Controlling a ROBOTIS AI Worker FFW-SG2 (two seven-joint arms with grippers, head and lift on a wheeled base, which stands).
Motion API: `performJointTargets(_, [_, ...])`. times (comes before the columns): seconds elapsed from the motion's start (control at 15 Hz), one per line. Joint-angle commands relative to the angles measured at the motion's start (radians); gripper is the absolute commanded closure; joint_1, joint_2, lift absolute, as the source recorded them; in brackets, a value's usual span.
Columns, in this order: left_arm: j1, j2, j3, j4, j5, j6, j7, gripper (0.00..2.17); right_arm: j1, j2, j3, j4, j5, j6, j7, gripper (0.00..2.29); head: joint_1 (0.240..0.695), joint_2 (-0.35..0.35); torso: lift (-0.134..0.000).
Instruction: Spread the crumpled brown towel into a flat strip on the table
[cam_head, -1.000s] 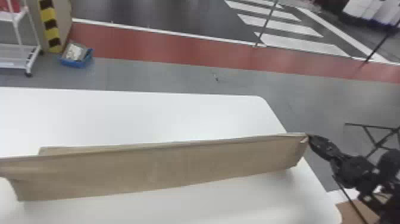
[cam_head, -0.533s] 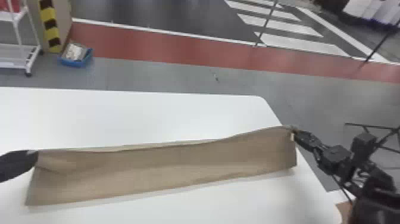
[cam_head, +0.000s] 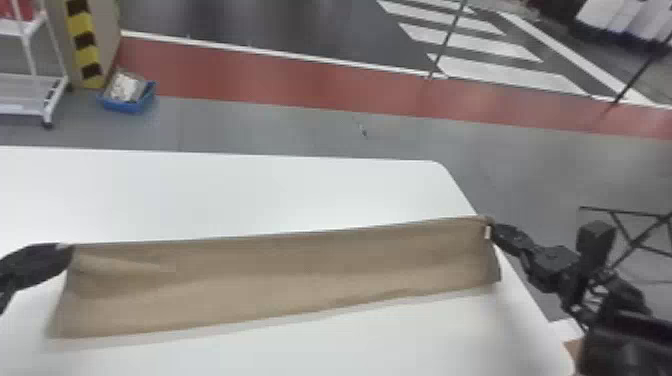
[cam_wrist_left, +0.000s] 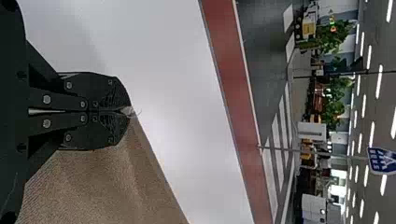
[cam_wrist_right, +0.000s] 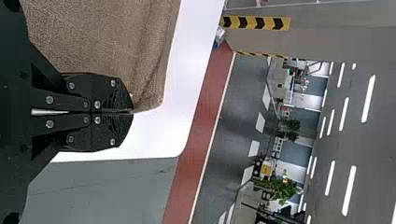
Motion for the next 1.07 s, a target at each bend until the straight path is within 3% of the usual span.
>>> performJointTargets(0.0, [-0.022, -0.001, -0.019, 0.026, -0.01, 0.0, 0.012, 1.79, -0.016, -0.005, 0.022, 0.023, 0.015, 0.001, -0.013, 1.5, 0.695, -0.35, -0.124])
performJointTargets(0.2, [-0.034, -0.009, -0.041, 0.046, -0.012, -0.025, 0.05, 1.67, -0.03, -0.005, 0.046, 0.03, 0.032, 0.017, -0.029, 1.48, 0.695, -0.35, -0.124])
performJointTargets(0.33, [-0.033, -0.014, -0.049, 0.047, -0.005, -0.052, 0.073, 1.43, -0.034, -0.005, 0.051, 0.035, 0.035, 0.02, -0.037, 1.13, 0.695, -0.35, -0.124])
performJointTargets(0.4, [-0.028, -0.014, -0.049, 0.046, 0.007, -0.077, 0.075, 1.11, -0.034, -0.003, 0.051, 0.035, 0.035, 0.017, -0.042, 0.65, 0.695, -0.35, -0.124])
performJointTargets(0.47, [-0.017, -0.014, -0.044, 0.038, 0.014, -0.101, 0.076, 0.57, -0.031, -0.003, 0.048, 0.035, 0.034, 0.017, -0.046, 0.08, 0.695, -0.35, -0.124])
performJointTargets(0.53, [-0.007, -0.012, -0.039, 0.023, 0.014, -0.101, 0.076, 0.14, -0.028, -0.005, 0.043, 0.035, 0.032, 0.017, -0.049, 0.0, 0.695, -0.35, -0.124])
performJointTargets(0.6, [0.01, -0.008, -0.033, 0.001, 0.024, -0.101, 0.083, 0.04, -0.025, -0.005, 0.039, 0.033, 0.032, 0.014, -0.049, 0.0, 0.695, -0.35, -0.124])
performJointTargets(1.0, [0.113, -0.005, 0.042, -0.095, 0.083, -0.092, 0.101, 0.04, 0.041, 0.009, 0.005, -0.049, -0.021, 0.047, -0.049, 0.05, 0.695, -0.35, -0.124])
